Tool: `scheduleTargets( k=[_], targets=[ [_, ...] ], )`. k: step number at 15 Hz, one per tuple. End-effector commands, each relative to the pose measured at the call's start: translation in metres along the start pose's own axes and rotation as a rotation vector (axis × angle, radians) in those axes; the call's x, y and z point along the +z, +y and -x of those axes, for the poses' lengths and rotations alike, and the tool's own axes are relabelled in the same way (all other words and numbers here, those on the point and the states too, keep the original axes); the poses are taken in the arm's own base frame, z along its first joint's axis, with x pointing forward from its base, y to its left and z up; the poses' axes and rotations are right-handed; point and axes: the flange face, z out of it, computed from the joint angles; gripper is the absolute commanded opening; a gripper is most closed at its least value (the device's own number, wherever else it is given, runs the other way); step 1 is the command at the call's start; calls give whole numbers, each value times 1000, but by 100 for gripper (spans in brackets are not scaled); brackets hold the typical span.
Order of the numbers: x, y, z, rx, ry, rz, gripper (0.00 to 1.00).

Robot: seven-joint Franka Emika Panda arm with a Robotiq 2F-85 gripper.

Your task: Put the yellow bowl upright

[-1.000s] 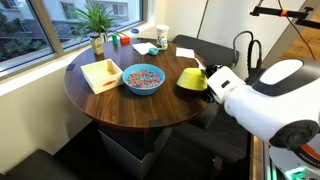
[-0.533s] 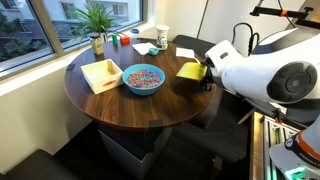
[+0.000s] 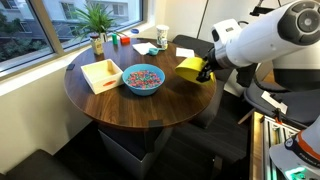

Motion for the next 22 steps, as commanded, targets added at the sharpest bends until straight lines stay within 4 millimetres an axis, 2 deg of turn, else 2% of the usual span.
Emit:
scheduleTargets(
  k=[1,3,4,5,10,11,18,22],
  targets=[
    [6,6,12,101,-74,-139,31],
    [5,14,15,153,-107,-169,31],
    [-1,22,3,120,-71,-92,31],
    [-2,26,3,126,-72,-93,56],
    [-3,25,3,123,-70,-86,56],
    [-3,25,3,123,-70,-86,31],
    [7,60,2,374,-82,-241,31],
    [23,72,7,494,-132,-290,31]
  ],
)
